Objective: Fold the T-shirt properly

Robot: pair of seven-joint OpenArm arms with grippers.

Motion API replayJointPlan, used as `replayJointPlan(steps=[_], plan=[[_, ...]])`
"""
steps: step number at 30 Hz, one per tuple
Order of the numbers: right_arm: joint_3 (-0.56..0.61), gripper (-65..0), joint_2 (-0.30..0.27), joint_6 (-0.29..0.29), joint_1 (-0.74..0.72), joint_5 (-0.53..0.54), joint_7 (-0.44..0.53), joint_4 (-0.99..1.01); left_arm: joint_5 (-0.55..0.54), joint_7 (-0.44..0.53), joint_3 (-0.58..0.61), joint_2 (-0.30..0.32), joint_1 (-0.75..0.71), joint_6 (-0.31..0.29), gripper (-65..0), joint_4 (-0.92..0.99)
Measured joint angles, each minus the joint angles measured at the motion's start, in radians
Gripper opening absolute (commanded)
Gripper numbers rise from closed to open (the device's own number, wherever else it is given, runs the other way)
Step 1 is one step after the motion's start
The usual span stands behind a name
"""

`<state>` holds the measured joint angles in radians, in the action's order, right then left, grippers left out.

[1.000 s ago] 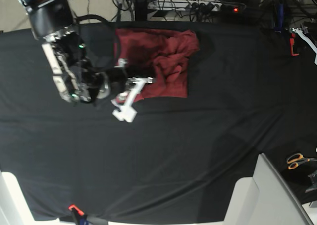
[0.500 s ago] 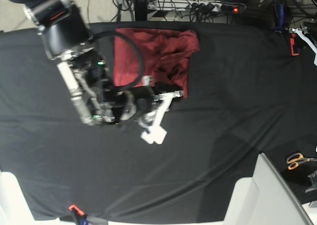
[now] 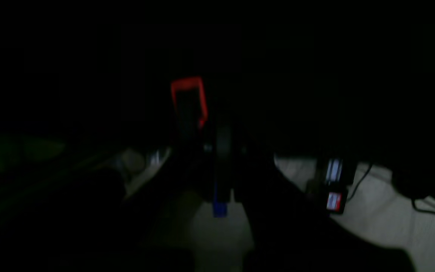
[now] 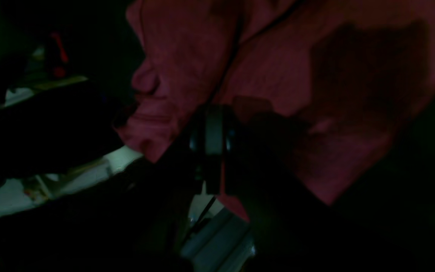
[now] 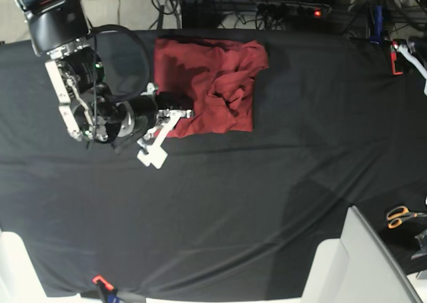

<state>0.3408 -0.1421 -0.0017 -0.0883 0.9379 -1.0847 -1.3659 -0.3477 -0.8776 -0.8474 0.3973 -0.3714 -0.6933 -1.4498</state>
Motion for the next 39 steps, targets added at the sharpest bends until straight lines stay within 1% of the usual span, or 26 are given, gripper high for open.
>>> replayJointPlan(steps=[6, 17, 22, 28, 32, 39], plan=[[0.002, -64.5, 0.014, -0.002, -0.004, -0.006, 0.032, 0.076, 0.003, -0.005, 0.000, -0.026, 0.000, 0.000, -65.0, 0.000], [0.003, -64.5, 0.072, -0.002, -0.047, -0.006, 0.041, 0.183, 0.004, -0.005, 0.000, -0.023, -0.003, 0.000, -65.0, 0.000], [0.003, -64.5, 0.086, -0.002, -0.055, -0.010, 0.042, 0.194, 0.004, -0.005, -0.002, -0.023, -0.008, 0.000, -65.0, 0.000], [0.003, -64.5, 0.123, -0.002, -0.082, -0.003, 0.046, 0.263, 0.004, -0.005, -0.002, -0.023, -0.008, 0.000, -65.0, 0.000], [0.003, -64.5, 0.129, -0.002, -0.083, -0.008, 0.046, 0.269, 0.004, -0.005, -0.002, -0.023, -0.008, 0.000, -65.0, 0.000], [0.003, -64.7, 0.188, -0.002, -0.102, -0.002, 0.045, 0.278, 0.004, -0.005, -0.002, -0.023, -0.008, 0.000, -65.0, 0.000]])
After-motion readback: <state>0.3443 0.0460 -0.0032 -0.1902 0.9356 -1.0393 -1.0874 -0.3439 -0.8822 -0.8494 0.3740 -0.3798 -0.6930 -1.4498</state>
